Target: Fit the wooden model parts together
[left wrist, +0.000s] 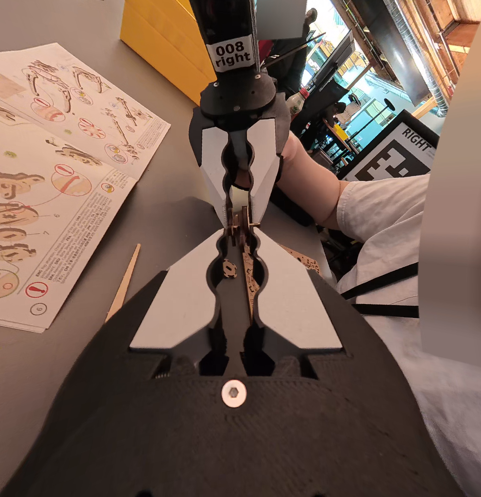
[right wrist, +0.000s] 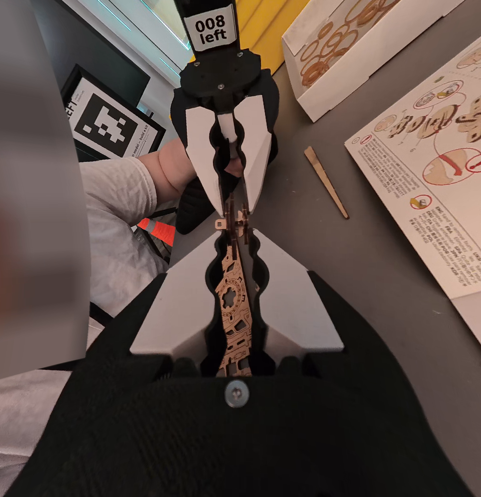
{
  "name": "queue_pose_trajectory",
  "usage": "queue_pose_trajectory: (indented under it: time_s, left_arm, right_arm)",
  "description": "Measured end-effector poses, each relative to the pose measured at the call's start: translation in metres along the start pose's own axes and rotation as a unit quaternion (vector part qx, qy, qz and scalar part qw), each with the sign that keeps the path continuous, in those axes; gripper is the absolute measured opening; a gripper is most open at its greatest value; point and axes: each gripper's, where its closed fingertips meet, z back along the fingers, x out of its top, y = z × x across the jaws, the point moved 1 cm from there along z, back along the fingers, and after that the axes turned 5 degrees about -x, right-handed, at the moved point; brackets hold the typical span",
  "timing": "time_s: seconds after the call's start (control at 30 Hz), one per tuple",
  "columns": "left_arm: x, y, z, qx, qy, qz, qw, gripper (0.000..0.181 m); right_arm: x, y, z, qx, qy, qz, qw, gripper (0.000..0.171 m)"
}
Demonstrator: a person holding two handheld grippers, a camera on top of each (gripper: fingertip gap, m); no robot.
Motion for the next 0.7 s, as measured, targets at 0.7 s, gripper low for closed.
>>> queue_pose_trajectory:
  time_s: [0.7]
  left_arm:
    - [-0.0020,-0.0049,-0.0020,-0.001,0.015,-0.031,0.999,0.013]
  right_arm:
    - [0.0014,0.0049,0.0006,-0.022,0.005,0.047,0.999,0.015]
